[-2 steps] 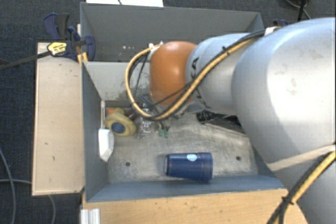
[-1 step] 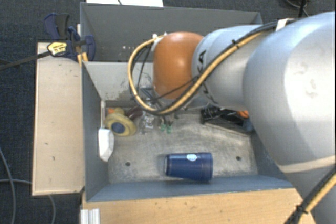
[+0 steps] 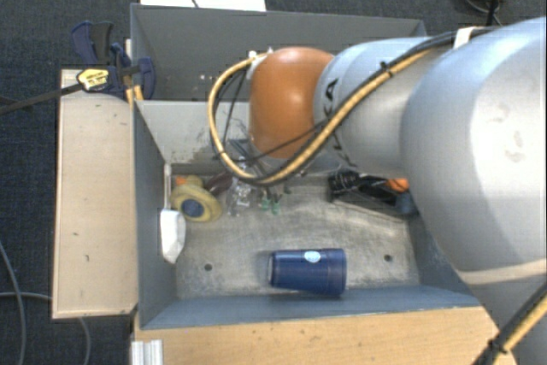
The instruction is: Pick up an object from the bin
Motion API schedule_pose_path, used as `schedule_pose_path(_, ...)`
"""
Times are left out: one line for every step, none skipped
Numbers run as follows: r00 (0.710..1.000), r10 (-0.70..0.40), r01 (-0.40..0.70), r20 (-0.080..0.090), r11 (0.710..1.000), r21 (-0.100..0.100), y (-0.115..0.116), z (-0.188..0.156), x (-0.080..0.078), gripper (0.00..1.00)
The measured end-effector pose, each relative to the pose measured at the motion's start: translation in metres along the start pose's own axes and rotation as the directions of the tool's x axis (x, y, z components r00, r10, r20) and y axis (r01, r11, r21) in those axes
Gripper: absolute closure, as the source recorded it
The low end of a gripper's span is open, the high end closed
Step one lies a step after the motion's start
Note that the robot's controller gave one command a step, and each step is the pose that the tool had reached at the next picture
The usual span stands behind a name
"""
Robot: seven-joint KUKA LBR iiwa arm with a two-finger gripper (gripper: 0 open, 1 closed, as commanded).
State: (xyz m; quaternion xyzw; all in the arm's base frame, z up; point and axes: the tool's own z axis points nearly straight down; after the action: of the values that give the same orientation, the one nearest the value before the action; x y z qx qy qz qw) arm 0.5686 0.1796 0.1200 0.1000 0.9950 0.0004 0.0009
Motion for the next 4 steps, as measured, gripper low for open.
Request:
schedule_pose_path(0.982,-0.186,0.186,0.002,0.982,-0.001,0.018,0.005,0.008,1.00)
schedule_pose_path(0.939,-0.345,0.345,-0.005,0.939,0.003,0.027,0.010,0.003,1.00)
schedule_pose_path(0.965,-0.260,0.260,-0.005,0.965,0.004,0.031,0.007,0.002,1.00)
schedule_pose_path(1.000,-0.004,0.004,-0.003,1.000,0.001,0.034,-0.027,0.035,1.00)
